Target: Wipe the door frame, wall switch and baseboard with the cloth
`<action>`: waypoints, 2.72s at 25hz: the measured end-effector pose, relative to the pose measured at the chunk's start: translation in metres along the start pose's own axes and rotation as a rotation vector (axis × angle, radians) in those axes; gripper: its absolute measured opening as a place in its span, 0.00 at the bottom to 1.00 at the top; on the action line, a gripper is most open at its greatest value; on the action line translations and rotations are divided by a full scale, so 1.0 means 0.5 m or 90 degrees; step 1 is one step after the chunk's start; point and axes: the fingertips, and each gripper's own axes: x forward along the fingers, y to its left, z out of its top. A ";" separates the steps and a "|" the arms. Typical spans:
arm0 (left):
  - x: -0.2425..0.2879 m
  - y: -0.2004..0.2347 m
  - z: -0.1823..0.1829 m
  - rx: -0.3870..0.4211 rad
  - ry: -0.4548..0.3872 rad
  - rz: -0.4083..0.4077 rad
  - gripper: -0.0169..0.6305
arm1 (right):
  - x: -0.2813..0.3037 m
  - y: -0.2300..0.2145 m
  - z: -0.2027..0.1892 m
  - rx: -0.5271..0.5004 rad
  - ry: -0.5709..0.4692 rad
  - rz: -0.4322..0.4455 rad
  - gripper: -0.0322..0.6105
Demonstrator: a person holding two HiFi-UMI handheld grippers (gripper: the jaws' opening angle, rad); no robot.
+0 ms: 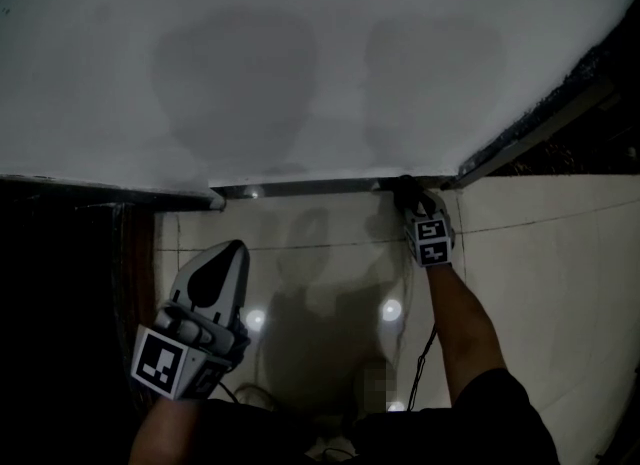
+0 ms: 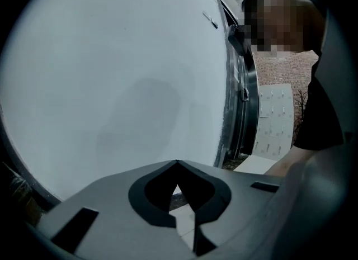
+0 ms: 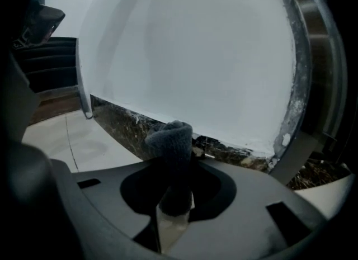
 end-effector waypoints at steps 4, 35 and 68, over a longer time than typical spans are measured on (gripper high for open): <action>0.006 -0.009 -0.009 0.025 0.015 -0.016 0.01 | -0.014 -0.049 -0.012 0.006 0.008 -0.029 0.19; -0.200 0.101 0.059 -0.016 -0.009 0.053 0.01 | 0.000 0.724 0.239 -0.224 -0.145 0.397 0.19; -0.181 0.048 0.053 0.026 0.033 0.026 0.01 | 0.108 0.536 0.209 -0.191 -0.075 0.221 0.19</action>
